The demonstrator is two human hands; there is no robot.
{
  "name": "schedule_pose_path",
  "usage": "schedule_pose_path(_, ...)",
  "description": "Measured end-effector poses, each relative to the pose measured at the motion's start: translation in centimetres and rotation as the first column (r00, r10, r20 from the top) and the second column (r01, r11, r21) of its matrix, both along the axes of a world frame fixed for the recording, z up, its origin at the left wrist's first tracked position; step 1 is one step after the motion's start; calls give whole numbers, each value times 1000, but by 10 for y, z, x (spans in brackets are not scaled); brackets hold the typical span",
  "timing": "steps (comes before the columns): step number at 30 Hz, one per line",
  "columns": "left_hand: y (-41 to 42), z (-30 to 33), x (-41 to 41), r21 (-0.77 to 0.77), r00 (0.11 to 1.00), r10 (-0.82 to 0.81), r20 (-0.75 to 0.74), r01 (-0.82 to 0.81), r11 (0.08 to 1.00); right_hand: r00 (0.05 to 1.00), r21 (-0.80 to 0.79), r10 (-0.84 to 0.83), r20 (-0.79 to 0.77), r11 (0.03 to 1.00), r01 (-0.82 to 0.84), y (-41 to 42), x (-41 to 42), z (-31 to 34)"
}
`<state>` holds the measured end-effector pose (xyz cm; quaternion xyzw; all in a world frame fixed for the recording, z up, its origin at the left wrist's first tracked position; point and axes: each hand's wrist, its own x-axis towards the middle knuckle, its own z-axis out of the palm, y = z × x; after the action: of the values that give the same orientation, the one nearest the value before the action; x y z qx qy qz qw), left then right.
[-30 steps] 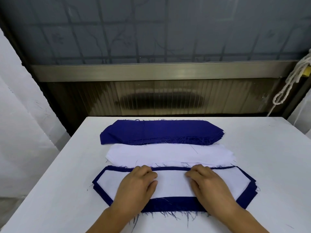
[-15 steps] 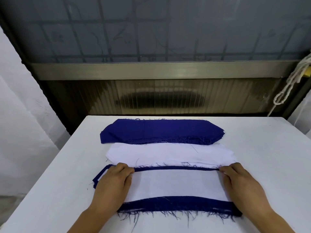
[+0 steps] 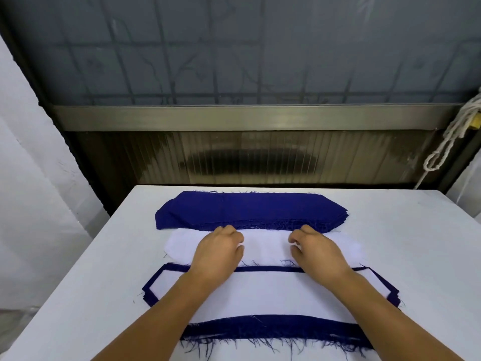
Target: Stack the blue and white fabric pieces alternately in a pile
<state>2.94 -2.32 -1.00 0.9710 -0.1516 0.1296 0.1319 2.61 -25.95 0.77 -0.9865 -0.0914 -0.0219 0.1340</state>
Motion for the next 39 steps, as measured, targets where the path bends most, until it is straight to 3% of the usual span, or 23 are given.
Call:
schedule_pose_path(7,13,-20,15,-44,996,68,-61,-71,997,993,25,-120,25,993,119,-14,18,-23)
schedule_pose_path(12,19,-14,22,54,982,190,-8,-189,980,982,-106,-184,51,976,189,-26,29,-23)
schedule_pose_path(17,12,-6,41,0,981,160,108,-161,987,953,84,-92,289,994,71,-16,48,-20)
schedule_pose_path(22,13,-12,60,71,985,173,-21,-172,983,976,23,-57,209,998,54,-18,63,-26)
schedule_pose_path(33,14,-14,51,134,960,95,263,-134,982,896,105,-93,434,993,53,-18,58,-30)
schedule_pose_path(39,14,-9,46,81,950,149,273,-177,981,874,173,-127,469,984,50,-17,59,-32)
